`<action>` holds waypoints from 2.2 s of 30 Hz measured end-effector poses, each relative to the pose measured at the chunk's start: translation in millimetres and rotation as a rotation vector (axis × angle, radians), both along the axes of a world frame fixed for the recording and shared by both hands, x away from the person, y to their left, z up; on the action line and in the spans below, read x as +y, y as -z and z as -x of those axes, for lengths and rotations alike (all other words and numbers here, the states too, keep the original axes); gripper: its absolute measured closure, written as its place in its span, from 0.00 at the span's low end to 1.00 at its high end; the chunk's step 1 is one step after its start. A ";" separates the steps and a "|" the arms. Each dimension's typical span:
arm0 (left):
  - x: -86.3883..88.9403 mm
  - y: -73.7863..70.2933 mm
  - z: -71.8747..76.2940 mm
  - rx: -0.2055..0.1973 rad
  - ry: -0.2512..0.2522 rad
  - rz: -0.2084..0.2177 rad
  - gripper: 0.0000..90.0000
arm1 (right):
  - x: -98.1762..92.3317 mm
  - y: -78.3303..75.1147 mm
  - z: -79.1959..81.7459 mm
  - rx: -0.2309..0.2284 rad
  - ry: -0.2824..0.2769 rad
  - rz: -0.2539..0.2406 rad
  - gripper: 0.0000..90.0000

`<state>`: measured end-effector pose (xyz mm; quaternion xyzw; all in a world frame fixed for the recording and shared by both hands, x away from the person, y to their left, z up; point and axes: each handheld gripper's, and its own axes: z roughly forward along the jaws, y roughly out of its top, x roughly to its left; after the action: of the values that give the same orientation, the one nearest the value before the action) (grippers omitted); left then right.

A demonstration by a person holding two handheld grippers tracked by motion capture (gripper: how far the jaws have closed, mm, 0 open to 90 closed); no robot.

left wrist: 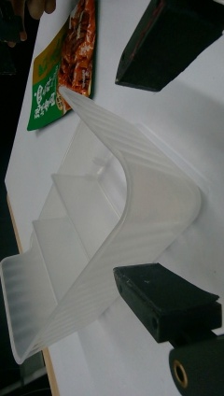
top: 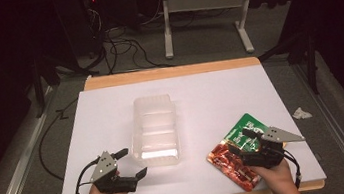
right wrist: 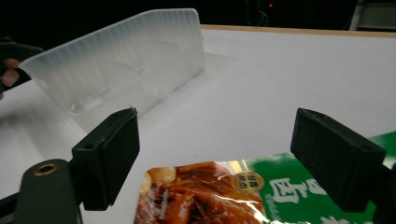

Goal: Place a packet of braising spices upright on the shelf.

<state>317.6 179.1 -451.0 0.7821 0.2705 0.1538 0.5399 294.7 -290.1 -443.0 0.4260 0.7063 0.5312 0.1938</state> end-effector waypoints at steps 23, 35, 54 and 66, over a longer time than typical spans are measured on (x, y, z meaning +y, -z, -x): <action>-0.9 0.1 -10.2 0.008 -0.019 0.019 0.10 | -95.1 4.2 4.6 0.113 0.331 0.062 0.19; -3.3 -0.8 -13.2 0.006 -0.016 0.024 0.10 | -128.6 20.7 6.7 0.244 0.404 -0.020 0.18; -4.5 -0.6 -12.4 0.005 -0.002 0.019 0.10 | -137.0 34.4 0.7 0.415 0.344 -0.183 0.36; -4.8 -0.3 -11.7 0.007 -0.001 0.017 0.10 | -135.3 30.5 2.1 0.374 0.295 -0.236 0.45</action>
<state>329.3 174.3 -450.6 0.7779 0.2738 0.1491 0.5456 292.5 -425.3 -473.5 0.6348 0.5932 0.4878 0.0844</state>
